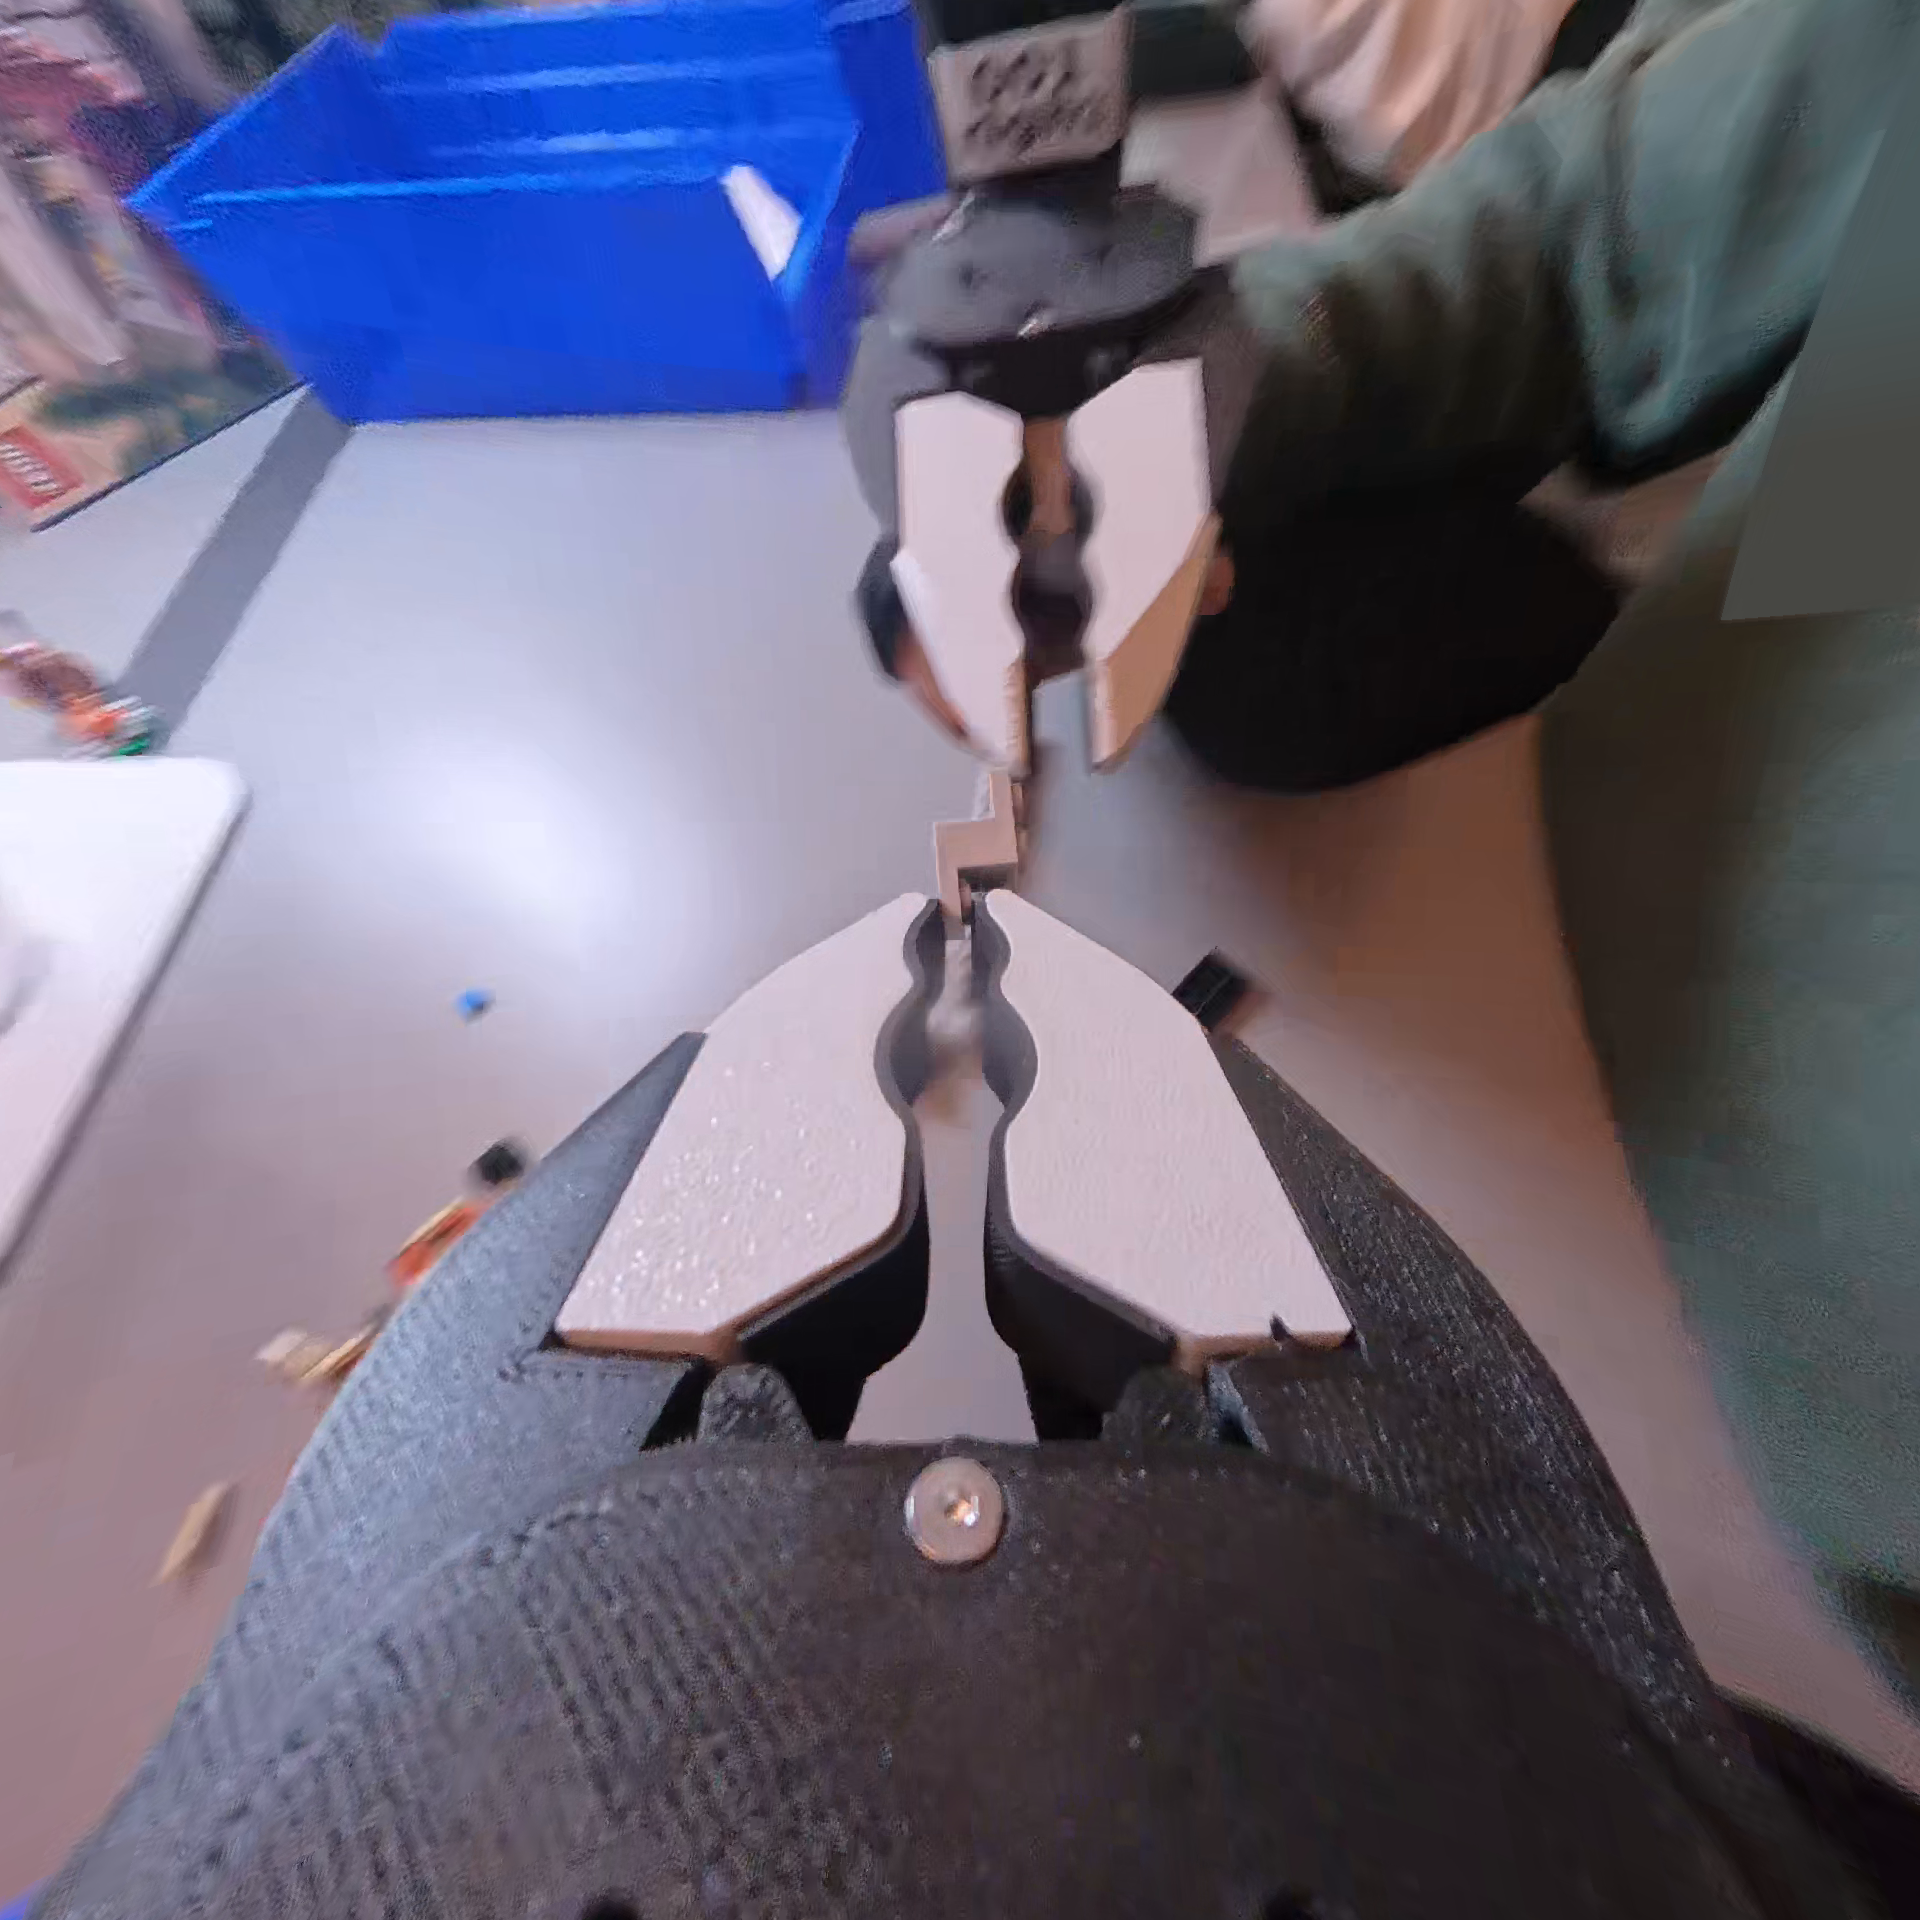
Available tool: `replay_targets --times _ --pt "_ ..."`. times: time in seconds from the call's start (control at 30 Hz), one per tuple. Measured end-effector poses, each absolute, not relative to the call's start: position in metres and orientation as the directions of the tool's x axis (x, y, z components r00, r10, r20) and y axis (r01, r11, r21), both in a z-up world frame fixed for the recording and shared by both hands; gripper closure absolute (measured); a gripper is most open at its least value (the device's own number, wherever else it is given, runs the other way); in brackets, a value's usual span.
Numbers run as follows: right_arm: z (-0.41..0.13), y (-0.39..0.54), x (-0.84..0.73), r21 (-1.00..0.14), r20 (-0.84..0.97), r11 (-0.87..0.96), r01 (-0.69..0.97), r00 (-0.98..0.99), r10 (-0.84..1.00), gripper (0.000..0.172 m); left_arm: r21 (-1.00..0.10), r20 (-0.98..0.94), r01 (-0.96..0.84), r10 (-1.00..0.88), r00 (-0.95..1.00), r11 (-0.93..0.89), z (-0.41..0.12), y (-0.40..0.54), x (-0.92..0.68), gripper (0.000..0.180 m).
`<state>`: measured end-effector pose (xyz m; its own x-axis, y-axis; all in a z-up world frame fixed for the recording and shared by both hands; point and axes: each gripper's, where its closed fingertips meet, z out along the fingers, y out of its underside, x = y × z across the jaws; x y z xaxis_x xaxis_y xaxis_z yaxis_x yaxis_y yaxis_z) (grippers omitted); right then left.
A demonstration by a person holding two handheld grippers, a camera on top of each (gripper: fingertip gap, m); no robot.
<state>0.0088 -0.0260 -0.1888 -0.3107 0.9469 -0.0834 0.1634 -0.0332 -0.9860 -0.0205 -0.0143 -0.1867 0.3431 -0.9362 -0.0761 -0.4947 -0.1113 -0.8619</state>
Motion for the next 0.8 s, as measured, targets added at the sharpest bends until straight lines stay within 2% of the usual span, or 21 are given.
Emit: replay_targets --times 0.1,0.17,0.27,0.33,0.4,0.47,0.53,0.7,0.8 --pt "-0.215 -0.031 0.011 -0.936 -0.099 0.025 0.352 -0.328 0.939 0.148 -0.699 -0.288 -0.695 -0.826 0.486 -0.166 -0.182 0.006 -0.095 0.175" --pt "-0.245 -0.044 0.014 -0.852 -0.109 0.099 0.514 -0.358 0.928 0.14 -0.556 -0.356 -0.769 -0.745 0.564 -0.317 -0.187 0.008 -0.156 0.175" --pt "-0.288 -0.062 0.018 -0.688 -0.115 0.194 0.699 -0.369 0.922 0.122 -0.378 -0.416 -0.757 -0.633 0.653 -0.532 -0.201 0.0 -0.229 0.175" --pt "-0.301 -0.069 0.017 -0.623 -0.101 0.217 0.751 -0.352 0.93 0.119 -0.329 -0.458 -0.73 -0.574 0.678 -0.599 -0.205 -0.002 -0.255 0.16" --pt "-0.305 -0.067 0.015 -0.577 -0.053 0.234 0.782 -0.322 0.945 0.125 -0.325 -0.494 -0.718 -0.537 0.684 -0.616 -0.203 0.0 -0.266 0.145" --pt "-0.306 -0.061 0.015 -0.551 -0.01 0.244 0.798 -0.299 0.954 0.139 -0.367 -0.513 -0.743 -0.545 0.663 -0.559 -0.195 0.003 -0.255 0.142" --pt "-0.306 -0.059 0.016 -0.552 -0.005 0.243 0.798 -0.295 0.955 0.153 -0.44 -0.469 -0.783 -0.631 0.618 -0.44 -0.192 0.001 -0.221 0.143" --pt "-0.289 -0.046 0.004 -0.658 0.099 0.282 0.698 -0.291 0.952 0.156 -0.619 -0.247 -0.766 -0.884 0.397 -0.172 -0.204 -0.029 -0.11 0.144" --pt "-0.264 -0.041 -0.003 -0.736 0.218 0.343 0.583 -0.276 0.936 0.155 -0.642 -0.184 -0.76 -0.941 0.284 -0.104 -0.221 -0.037 -0.071 0.14"
